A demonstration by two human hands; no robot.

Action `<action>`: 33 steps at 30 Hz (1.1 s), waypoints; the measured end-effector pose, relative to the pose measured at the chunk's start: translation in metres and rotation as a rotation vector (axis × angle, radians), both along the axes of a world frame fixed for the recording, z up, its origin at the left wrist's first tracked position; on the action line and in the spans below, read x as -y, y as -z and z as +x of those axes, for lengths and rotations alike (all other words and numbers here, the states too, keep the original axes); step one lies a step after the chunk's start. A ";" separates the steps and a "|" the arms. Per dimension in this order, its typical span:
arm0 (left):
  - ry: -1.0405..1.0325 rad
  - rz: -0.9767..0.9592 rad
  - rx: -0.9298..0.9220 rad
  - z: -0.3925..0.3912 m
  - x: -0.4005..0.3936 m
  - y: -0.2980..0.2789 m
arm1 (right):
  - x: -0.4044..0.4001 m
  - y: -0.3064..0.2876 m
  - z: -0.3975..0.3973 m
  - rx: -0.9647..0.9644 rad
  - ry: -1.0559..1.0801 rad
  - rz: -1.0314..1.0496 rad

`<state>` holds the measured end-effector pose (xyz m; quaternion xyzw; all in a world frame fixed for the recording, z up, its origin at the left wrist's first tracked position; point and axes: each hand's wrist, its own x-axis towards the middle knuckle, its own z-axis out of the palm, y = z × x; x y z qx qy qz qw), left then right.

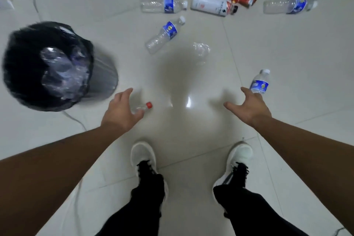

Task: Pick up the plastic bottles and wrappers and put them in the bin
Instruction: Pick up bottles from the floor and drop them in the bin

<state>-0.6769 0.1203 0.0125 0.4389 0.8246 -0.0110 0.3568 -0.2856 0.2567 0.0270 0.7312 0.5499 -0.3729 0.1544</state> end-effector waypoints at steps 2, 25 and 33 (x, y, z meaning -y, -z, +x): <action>-0.001 -0.055 -0.037 0.003 0.005 0.055 | -0.009 0.050 0.022 0.083 0.033 0.034; 0.027 0.257 -0.013 0.053 -0.083 0.003 | -0.019 0.006 -0.034 -0.112 0.203 0.233; -0.208 0.292 0.125 0.065 -0.094 -0.181 | -0.019 -0.172 -0.072 -0.236 0.183 0.242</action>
